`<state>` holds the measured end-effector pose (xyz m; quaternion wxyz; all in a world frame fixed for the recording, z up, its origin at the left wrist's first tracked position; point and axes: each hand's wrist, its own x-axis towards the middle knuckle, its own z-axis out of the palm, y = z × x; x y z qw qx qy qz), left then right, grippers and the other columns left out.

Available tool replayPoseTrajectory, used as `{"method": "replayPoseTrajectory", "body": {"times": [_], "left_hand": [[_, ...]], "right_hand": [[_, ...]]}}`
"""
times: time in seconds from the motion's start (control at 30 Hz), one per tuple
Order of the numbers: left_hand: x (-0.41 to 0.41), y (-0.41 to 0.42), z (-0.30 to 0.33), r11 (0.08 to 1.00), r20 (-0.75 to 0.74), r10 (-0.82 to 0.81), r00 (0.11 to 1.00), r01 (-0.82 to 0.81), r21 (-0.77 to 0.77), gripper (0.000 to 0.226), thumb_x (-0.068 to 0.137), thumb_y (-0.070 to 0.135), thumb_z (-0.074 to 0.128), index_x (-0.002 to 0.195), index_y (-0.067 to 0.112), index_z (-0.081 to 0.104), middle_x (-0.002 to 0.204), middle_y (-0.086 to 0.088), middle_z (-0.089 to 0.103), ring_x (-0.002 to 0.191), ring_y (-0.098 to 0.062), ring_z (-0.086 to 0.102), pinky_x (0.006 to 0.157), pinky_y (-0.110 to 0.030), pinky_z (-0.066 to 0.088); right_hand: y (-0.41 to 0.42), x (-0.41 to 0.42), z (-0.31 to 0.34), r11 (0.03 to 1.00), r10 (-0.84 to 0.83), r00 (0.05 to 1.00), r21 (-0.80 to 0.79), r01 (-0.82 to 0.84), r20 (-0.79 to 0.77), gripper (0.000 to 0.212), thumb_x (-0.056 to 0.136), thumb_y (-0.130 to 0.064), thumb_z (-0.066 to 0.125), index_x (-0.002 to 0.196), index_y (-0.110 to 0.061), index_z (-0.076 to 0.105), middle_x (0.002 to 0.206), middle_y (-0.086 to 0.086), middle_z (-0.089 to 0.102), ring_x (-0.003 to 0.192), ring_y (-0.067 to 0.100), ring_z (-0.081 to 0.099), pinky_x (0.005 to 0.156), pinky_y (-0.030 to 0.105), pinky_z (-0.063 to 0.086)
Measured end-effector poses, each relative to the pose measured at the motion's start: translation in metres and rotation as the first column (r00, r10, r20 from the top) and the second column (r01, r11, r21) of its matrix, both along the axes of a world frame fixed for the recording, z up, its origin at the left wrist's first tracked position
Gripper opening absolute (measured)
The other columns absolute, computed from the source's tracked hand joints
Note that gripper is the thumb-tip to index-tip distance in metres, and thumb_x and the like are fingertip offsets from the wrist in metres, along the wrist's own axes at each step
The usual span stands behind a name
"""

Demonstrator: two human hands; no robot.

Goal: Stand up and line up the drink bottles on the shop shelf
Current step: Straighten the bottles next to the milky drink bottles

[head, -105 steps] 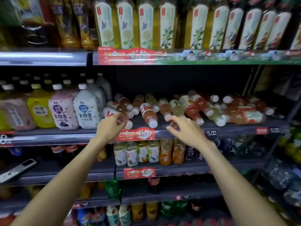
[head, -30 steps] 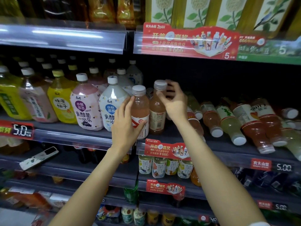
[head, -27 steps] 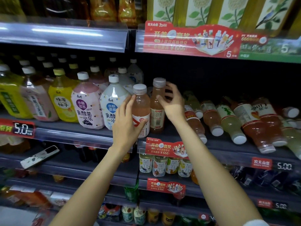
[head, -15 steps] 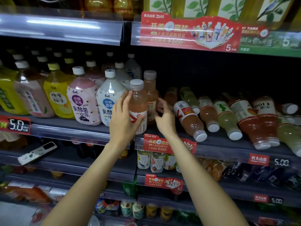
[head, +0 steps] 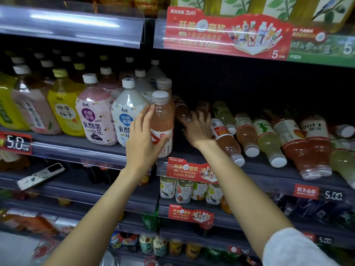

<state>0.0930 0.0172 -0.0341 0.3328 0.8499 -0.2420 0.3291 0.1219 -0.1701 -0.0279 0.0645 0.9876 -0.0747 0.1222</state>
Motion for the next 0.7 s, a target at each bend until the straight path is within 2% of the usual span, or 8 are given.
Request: {"method": "replayPoseTrajectory", "body": {"times": [0.07,0.17,0.27,0.4,0.57,0.7], "left_hand": [[0.000,0.000,0.000,1.000,0.002,0.001,1.000,-0.001,0.001,0.085,0.080,0.037,0.073,0.149,0.021,0.026,0.148,-0.002,0.036,0.127,-0.023,0.041,0.083,-0.031,0.046],[0.001,0.000,-0.001,1.000,0.006,0.006,1.000,-0.006,0.005,0.085,0.080,0.038,0.073,0.149,0.021,0.026,0.148,-0.002,0.036,0.127,-0.023,0.042,0.080,-0.027,0.044],[0.001,0.000,-0.001,1.000,0.006,0.008,1.000,-0.008,0.008,0.085,0.080,0.039,0.072,0.149,0.021,0.025,0.148,-0.003,0.036,0.127,-0.022,0.042,0.078,-0.026,0.043],[0.002,0.000,-0.001,1.000,0.002,0.009,1.000,-0.009,0.009,0.085,0.081,0.039,0.072,0.149,0.022,0.025,0.147,-0.003,0.036,0.126,-0.022,0.042,0.074,-0.025,0.044],[0.002,0.000,0.000,1.000,-0.003,0.003,1.000,-0.003,0.010,0.084,0.081,0.040,0.071,0.149,0.023,0.025,0.147,-0.001,0.036,0.125,-0.022,0.042,0.070,-0.025,0.045],[0.002,0.000,-0.001,1.000,0.007,0.010,1.000,-0.011,0.012,0.084,0.081,0.040,0.072,0.149,0.022,0.025,0.146,-0.002,0.037,0.123,-0.023,0.044,0.069,-0.023,0.043]], "right_hand": [[0.000,0.006,-0.004,0.993,-0.023,0.997,-0.117,0.015,-0.073,0.047,0.098,-0.042,0.038,0.143,-0.030,0.035,0.150,0.009,0.031,0.141,0.034,0.013,0.113,0.060,0.001],[-0.005,0.003,-0.007,0.981,-0.008,0.998,-0.194,-0.003,-0.055,0.047,0.097,-0.044,0.039,0.142,-0.030,0.037,0.145,0.006,0.037,0.139,0.030,0.017,0.114,0.059,0.000],[-0.005,-0.001,-0.005,0.984,0.053,0.999,-0.172,-0.051,0.005,0.051,0.093,-0.045,0.048,0.140,-0.029,0.039,0.139,0.009,0.042,0.136,0.030,0.023,0.115,0.053,0.001],[0.000,-0.001,-0.001,0.988,0.061,0.998,-0.145,-0.056,0.028,0.065,0.084,-0.049,0.058,0.140,-0.028,0.035,0.135,0.015,0.044,0.131,0.034,0.027,0.114,0.051,0.004],[0.006,-0.006,0.003,0.978,0.118,0.993,-0.176,-0.114,0.012,0.051,0.090,-0.037,0.052,0.139,-0.027,0.037,0.133,0.014,0.051,0.132,0.031,0.027,0.111,0.045,0.013],[0.000,-0.031,0.004,0.972,0.187,0.980,-0.157,-0.176,0.062,0.056,0.082,-0.046,0.059,0.130,-0.020,0.045,0.116,0.012,0.063,0.121,0.031,0.039,0.108,0.047,0.016]]}}
